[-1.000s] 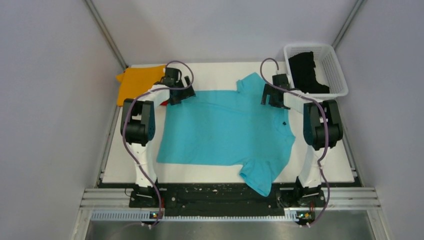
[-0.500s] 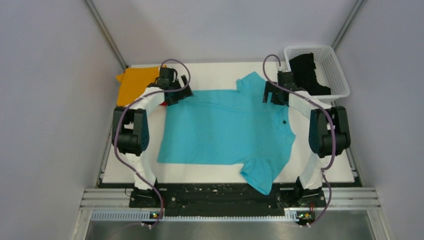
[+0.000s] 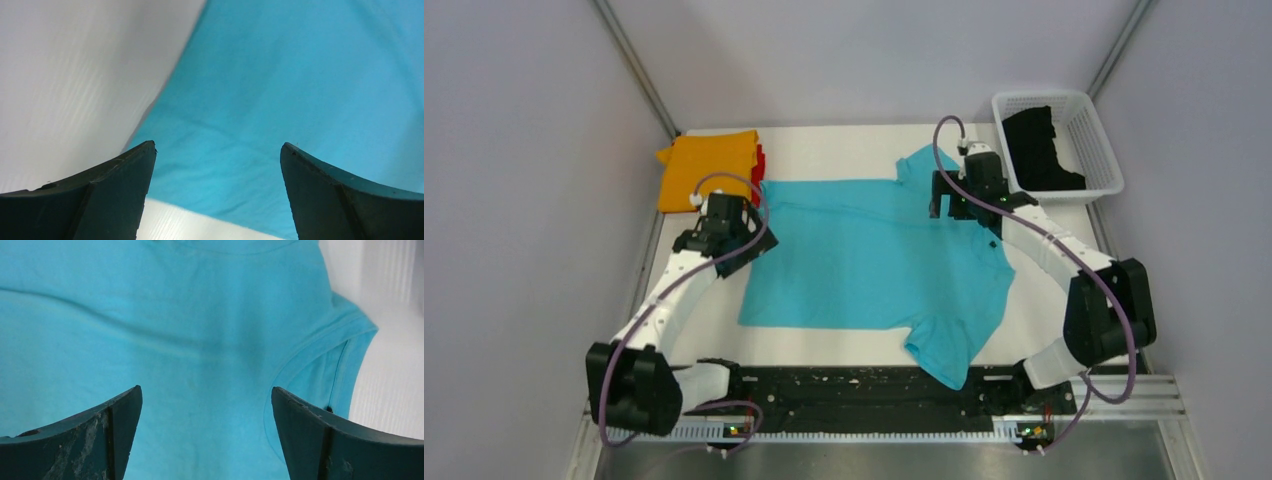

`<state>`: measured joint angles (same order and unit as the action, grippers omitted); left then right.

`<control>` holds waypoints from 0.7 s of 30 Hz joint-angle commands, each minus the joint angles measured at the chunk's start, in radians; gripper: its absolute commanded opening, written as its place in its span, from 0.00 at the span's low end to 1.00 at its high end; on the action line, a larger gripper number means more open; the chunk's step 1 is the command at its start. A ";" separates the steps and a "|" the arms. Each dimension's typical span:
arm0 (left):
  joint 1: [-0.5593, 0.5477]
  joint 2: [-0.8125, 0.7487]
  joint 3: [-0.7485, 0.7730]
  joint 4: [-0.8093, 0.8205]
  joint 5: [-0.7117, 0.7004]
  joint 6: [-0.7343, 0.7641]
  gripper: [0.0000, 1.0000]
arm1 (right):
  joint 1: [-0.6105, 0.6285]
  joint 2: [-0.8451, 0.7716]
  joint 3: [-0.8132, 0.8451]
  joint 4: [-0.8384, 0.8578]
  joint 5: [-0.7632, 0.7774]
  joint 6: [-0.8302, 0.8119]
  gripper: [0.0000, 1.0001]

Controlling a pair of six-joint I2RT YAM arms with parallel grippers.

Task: Fold and stack the t-shirts
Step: Flatten out the tshirt

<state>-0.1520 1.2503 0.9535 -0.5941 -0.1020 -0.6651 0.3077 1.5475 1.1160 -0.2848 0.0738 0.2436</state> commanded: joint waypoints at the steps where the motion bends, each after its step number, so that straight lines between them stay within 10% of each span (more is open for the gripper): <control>1: 0.004 -0.175 -0.158 -0.242 -0.169 -0.179 0.99 | 0.020 -0.132 -0.083 -0.019 -0.006 0.058 0.99; 21: 0.003 -0.147 -0.413 -0.170 -0.180 -0.409 0.61 | 0.030 -0.203 -0.210 -0.020 -0.003 0.080 0.99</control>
<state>-0.1513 1.0824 0.5392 -0.8017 -0.2531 -1.0367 0.3313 1.3670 0.9009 -0.3153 0.0582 0.3183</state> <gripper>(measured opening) 0.646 0.987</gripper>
